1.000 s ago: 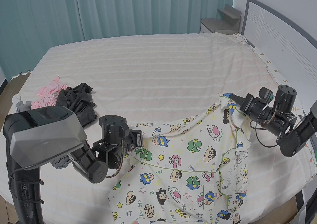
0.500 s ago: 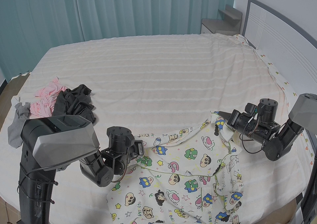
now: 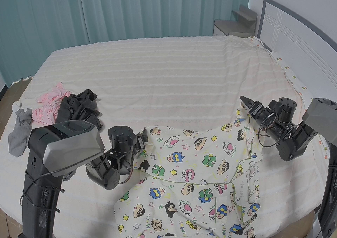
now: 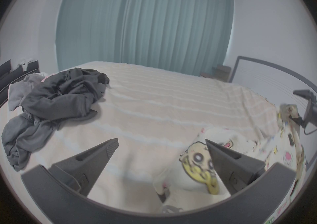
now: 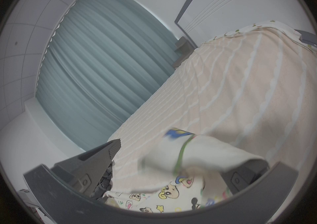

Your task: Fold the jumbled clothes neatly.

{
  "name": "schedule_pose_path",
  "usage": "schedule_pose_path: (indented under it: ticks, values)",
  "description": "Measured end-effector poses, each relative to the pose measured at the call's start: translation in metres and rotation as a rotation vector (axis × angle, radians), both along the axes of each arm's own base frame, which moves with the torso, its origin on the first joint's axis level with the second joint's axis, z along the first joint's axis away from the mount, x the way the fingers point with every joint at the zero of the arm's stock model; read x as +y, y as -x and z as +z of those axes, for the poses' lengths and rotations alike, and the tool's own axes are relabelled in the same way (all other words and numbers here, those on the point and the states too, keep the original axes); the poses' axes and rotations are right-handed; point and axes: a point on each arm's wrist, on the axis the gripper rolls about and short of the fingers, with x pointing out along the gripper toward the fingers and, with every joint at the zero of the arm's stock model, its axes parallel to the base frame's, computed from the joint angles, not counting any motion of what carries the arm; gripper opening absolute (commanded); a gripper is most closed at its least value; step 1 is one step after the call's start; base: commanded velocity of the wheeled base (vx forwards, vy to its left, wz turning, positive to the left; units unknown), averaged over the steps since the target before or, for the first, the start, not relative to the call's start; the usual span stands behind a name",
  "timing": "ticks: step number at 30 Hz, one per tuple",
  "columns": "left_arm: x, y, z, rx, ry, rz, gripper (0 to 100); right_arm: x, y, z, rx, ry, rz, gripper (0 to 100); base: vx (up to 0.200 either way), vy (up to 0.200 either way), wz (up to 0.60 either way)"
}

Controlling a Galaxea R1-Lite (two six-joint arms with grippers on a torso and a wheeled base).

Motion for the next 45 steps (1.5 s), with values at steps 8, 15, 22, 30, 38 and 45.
schedule_pose_path:
  ticks: [8, 15, 22, 30, 38, 45]
  values:
    - [0.032, -0.021, 0.005, -0.040, 0.010, 0.094, 100, -0.017, -0.006, -0.019, 0.075, -0.031, -0.022, 100, 0.000, 0.000, 0.00]
    - [0.065, -0.030, 0.009, -0.048, 0.012, 0.169, 100, -0.032, 0.007, -0.012, 0.100, -0.095, -0.042, 100, 0.000, 0.000, 0.00]
    - [0.086, 0.000, 0.018, 0.022, 0.057, 0.146, 100, -0.049, 0.056, -0.008, 0.203, -0.108, 0.059, 100, 0.000, 0.000, 0.00]
    - [0.097, 0.084, 0.052, 0.138, 0.229, -0.028, 100, -0.069, 0.106, -0.020, 0.312, -0.072, 0.144, 100, 0.000, 0.000, 0.00]
    - [0.108, 0.167, 0.087, 0.187, 0.462, -0.188, 100, -0.094, 0.135, -0.060, 0.386, 0.039, 0.311, 100, 0.000, 0.000, 0.00]
    - [0.112, 0.188, 0.098, 0.170, 0.526, -0.231, 100, -0.100, 0.145, -0.094, 0.472, 0.027, 0.340, 100, 0.000, 0.000, 0.00]
